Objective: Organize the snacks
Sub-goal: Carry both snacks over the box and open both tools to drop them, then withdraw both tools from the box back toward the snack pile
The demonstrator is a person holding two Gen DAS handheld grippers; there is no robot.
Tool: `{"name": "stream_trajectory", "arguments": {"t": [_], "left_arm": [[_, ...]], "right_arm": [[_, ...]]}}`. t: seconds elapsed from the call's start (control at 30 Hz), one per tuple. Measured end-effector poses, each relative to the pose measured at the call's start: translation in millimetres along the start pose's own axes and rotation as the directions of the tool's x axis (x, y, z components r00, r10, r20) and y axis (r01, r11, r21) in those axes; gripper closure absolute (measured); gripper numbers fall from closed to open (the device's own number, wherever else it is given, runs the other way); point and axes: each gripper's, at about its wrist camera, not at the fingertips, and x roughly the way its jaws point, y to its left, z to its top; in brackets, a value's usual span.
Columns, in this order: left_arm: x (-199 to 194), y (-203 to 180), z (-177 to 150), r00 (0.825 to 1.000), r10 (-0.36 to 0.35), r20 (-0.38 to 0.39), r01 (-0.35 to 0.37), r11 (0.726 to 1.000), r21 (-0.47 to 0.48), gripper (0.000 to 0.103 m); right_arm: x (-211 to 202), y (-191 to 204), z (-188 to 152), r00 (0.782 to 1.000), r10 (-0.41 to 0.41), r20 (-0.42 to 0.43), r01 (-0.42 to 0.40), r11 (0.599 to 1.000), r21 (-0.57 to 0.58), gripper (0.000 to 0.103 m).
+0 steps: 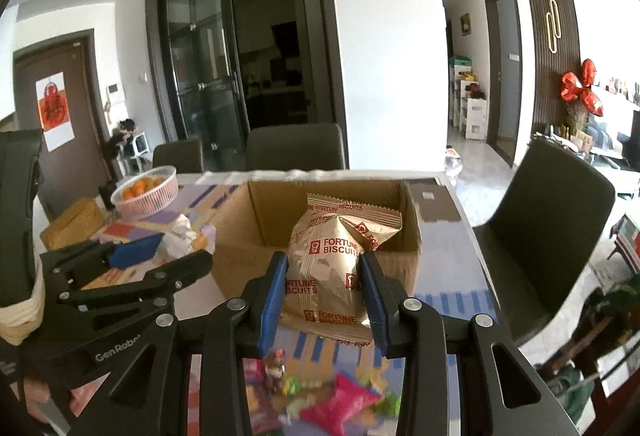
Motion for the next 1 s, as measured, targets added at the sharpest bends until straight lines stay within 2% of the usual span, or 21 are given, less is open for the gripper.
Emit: {"name": "stream_trajectory", "arguments": {"t": [0.17,0.4,0.63,0.73,0.77,0.9,1.0], "left_arm": [[17,9,27,0.999,-0.032,-0.019,0.032,0.999,-0.014,0.055],[54,14,54,0.993,-0.029,-0.113,0.029,1.000,-0.002,0.055],[81,15,68,0.982,-0.028,-0.188,0.028,1.000,-0.002,0.053],[86,15,70,0.980,-0.017,-0.199,0.017,1.000,-0.003,0.046],[86,15,70,0.980,-0.016,-0.199,0.016,1.000,-0.001,0.040],[78,13,64,0.984,0.018,-0.180,-0.014,1.000,0.023,0.029],[68,13,58,0.986,0.019,-0.164,-0.016,1.000,0.020,0.022]], "right_arm": [[22,-2,24,1.000,-0.013,-0.006,0.013,1.000,-0.013,0.065],[56,-9,53,0.997,-0.008,-0.071,0.007,1.000,-0.005,0.065],[84,-18,60,0.989,0.016,-0.148,-0.013,1.000,0.022,0.065],[91,-23,59,0.986,0.007,-0.168,-0.003,1.000,0.028,0.065],[93,-24,58,0.985,0.002,-0.171,0.002,1.000,0.026,0.064],[92,-28,55,0.985,-0.031,-0.172,0.035,0.999,0.019,0.052],[85,-28,51,0.985,-0.051,-0.165,0.051,0.999,-0.001,0.049]]}}
